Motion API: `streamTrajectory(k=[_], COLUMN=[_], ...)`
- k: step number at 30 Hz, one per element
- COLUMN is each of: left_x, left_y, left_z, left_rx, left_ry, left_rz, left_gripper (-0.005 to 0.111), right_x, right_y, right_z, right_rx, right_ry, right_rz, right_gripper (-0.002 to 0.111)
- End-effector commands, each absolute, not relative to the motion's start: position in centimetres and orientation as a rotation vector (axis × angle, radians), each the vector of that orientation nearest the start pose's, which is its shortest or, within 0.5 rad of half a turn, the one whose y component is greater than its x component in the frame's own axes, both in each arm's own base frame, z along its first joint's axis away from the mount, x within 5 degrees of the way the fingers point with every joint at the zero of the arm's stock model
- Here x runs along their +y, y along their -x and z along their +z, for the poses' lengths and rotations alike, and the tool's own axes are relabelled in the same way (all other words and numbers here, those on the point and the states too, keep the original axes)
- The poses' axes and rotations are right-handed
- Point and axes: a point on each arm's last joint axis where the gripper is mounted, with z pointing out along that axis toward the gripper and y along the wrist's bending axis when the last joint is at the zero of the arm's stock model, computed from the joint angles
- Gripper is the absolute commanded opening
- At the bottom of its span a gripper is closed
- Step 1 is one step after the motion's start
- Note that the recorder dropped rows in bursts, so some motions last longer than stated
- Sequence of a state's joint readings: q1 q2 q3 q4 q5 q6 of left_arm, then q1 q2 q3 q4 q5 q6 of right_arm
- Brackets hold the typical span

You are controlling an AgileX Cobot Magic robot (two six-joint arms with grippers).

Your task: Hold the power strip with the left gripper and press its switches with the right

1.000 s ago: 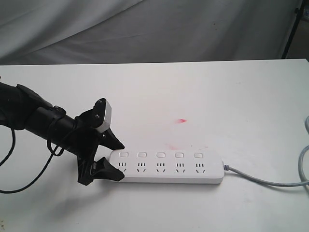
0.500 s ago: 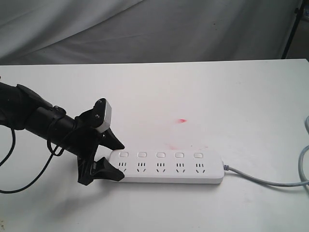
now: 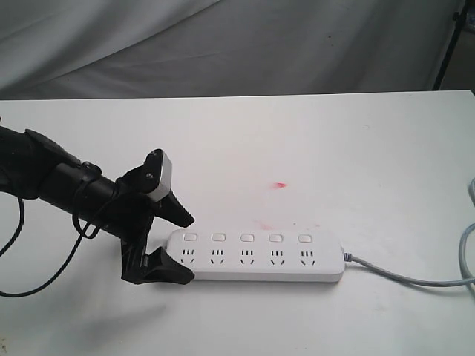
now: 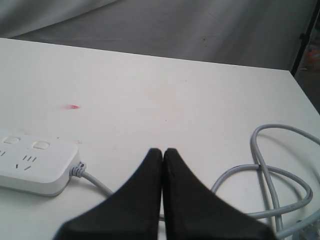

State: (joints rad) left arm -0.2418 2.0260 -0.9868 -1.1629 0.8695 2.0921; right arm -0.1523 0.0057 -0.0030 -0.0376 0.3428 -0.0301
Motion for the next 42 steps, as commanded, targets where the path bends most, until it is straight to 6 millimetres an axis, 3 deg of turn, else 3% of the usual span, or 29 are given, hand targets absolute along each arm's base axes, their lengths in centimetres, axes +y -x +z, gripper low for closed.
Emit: streamTrajectory(k=[1, 3, 4, 13, 20, 26, 42], left_x=[-14.4, -14.4, -14.4, -13.8, -13.3, -13.0, -12.9], left_y=[-30.8, -30.7, -30.6, -28.9, -26.9, -25.8, -25.7], left_z=[12.7, 14.8, 16.0, 23.0, 27.5, 29.6, 29.8], left_rx=[1.852, 1.801, 1.767, 1.705, 1.660, 1.594, 1.588], left_ry=[-1.641, -1.640, -1.644, -1.568, -1.496, -1.491, -1.492], left_rz=[-0.826, -0.787, -0.761, -0.651, -0.594, -0.544, -0.526], left_gripper=[0.093, 0.080, 0.068, 0.002, 0.000, 0.000, 0.000], right_x=[-0.9, -0.9, -0.9, -0.9, -0.9, -0.9, -0.9], right_y=[-5.3, -5.3, -5.3, -5.3, -5.3, -5.3, -5.3], right_z=[18.2, 18.2, 18.2, 18.2, 18.2, 18.2, 18.2], right_rx=[1.826, 1.826, 1.826, 1.826, 1.826, 1.826, 1.826], right_ry=[-0.078, -0.078, -0.078, -0.078, -0.078, -0.078, -0.078], right_rz=[-0.165, -0.165, -0.165, -0.165, -0.165, -0.165, -0.165], right_gripper=[0.000, 0.000, 0.000, 0.000, 0.000, 0.000, 0.000])
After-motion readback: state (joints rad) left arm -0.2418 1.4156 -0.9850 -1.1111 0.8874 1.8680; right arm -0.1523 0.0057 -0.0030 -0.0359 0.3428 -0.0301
